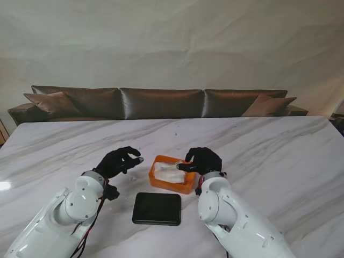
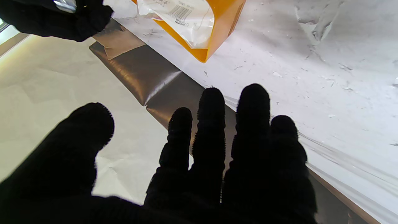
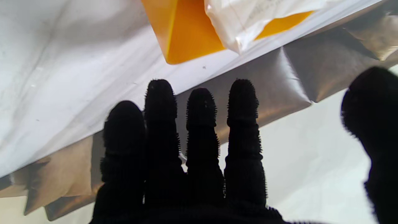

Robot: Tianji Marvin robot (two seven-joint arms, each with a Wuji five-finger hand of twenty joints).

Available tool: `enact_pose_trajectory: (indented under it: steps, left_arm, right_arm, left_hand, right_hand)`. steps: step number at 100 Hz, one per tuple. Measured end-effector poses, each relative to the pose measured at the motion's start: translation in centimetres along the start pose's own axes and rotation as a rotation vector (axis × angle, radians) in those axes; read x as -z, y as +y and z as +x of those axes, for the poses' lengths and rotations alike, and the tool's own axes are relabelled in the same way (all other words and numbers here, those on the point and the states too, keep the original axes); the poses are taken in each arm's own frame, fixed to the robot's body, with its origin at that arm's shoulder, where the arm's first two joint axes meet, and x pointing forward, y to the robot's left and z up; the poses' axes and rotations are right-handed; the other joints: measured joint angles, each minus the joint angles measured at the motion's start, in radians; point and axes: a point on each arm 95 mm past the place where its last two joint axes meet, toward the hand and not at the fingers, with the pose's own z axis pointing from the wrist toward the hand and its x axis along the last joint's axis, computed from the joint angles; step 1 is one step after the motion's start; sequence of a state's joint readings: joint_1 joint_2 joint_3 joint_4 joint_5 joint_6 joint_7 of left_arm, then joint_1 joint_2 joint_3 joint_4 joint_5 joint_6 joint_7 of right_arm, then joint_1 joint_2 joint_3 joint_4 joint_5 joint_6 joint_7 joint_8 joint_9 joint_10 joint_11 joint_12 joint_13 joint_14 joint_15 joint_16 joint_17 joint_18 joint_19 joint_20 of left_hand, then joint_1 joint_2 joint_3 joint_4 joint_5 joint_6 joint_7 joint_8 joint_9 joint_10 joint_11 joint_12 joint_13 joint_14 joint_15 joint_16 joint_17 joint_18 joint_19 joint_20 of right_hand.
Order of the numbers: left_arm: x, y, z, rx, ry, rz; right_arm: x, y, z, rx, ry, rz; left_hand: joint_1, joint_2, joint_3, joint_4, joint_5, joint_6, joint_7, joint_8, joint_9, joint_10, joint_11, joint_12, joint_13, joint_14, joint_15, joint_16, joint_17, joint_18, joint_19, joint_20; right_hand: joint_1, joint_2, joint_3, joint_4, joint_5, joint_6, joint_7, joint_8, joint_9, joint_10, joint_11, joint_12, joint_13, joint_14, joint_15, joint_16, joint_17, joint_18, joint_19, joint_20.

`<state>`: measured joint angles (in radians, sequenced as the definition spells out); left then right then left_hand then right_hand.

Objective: Refill a tissue box and feed the first sheet

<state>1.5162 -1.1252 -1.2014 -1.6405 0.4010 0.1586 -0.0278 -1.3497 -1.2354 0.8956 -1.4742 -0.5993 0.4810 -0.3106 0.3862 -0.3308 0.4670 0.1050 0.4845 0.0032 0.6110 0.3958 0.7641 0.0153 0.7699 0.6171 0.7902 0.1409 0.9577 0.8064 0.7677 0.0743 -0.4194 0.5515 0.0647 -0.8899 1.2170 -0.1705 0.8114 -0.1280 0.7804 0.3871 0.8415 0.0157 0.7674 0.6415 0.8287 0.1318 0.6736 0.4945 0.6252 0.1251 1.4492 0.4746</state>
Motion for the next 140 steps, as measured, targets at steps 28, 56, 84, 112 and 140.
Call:
enact_pose_trajectory:
  steps: [28, 56, 84, 112, 140]
  left_arm:
    - [0.1, 0.1, -0.1, 0.003, -0.001, 0.009]
    - [-0.1, 0.6, -0.1, 0.006, 0.000, 0.004]
    - [-0.1, 0.8, -0.1, 0.007, -0.002, 0.008]
    - [-0.1, 0.8, -0.2, 0.005, -0.011, 0.007]
    - [0.0, 0.8, -0.3, 0.007, -0.014, 0.006]
  right_arm:
    - [1.5, 0.7, -1.4, 0.041, 0.284, 0.081]
    - [1.6, 0.2, -2.8, 0.098, 0.410, 0.121]
    - [0.8, -0.9, -4.0, 0.130, 0.429, 0.173]
    - [0.1, -1.8, -4.7, 0.146, 0.441, 0.165]
    - [-0.6, -3.1, -5.2, 0.157, 0.449, 0.178]
  left_hand:
    - [0.000, 0.000, 0.000, 0.000, 0.000, 0.000, 0.000, 0.000, 0.000, 0.000, 0.001, 0.001, 0.002, 0.000, 0.001, 0.000, 0.002, 0.000, 0.000, 0.000]
    - [0.000, 0.000, 0.000, 0.000, 0.000, 0.000, 0.000, 0.000, 0.000, 0.000, 0.006, 0.001, 0.002, 0.000, 0.002, 0.000, 0.002, 0.000, 0.000, 0.000]
    - [0.000, 0.000, 0.000, 0.000, 0.001, 0.000, 0.000, 0.000, 0.020, 0.000, 0.010, 0.001, 0.007, 0.000, 0.012, 0.000, 0.002, 0.000, 0.000, 0.000]
    - [0.000, 0.000, 0.013, 0.000, 0.001, 0.000, 0.000, 0.000, 0.020, 0.000, 0.010, 0.001, 0.009, 0.000, 0.013, 0.000, 0.002, 0.001, 0.000, 0.000]
    - [0.000, 0.000, 0.013, 0.000, 0.012, 0.000, 0.002, 0.000, 0.020, 0.000, 0.010, 0.001, 0.009, 0.000, 0.009, 0.000, -0.010, 0.007, 0.000, 0.000]
  right_hand:
    - [0.333, -0.233, 0.162, 0.032, 0.026, -0.097, 0.007, 0.004, -0.018, -0.097, -0.110, -0.134, -0.069, -0.134, -0.265, -0.203, -0.221, -0.010, -0.319, -0.033]
    - [0.504, -0.364, 0.235, 0.036, 0.070, -0.154, 0.031, -0.037, 0.013, -0.170, -0.142, -0.170, -0.076, -0.210, -0.380, -0.261, -0.391, -0.026, -0.602, -0.203]
    - [0.558, -0.383, 0.246, 0.046, 0.128, -0.172, 0.071, -0.051, 0.067, -0.187, -0.148, -0.176, -0.072, -0.230, -0.401, -0.275, -0.405, -0.048, -0.717, -0.316]
    - [0.558, -0.397, 0.246, 0.046, 0.161, -0.174, 0.088, -0.051, 0.114, -0.193, -0.150, -0.176, -0.040, -0.234, -0.401, -0.275, -0.403, -0.051, -0.748, -0.342]
    - [0.554, -0.406, 0.246, 0.046, 0.209, -0.195, 0.111, -0.047, 0.156, -0.197, -0.148, -0.175, 0.009, -0.256, -0.394, -0.275, -0.386, -0.061, -0.759, -0.354]
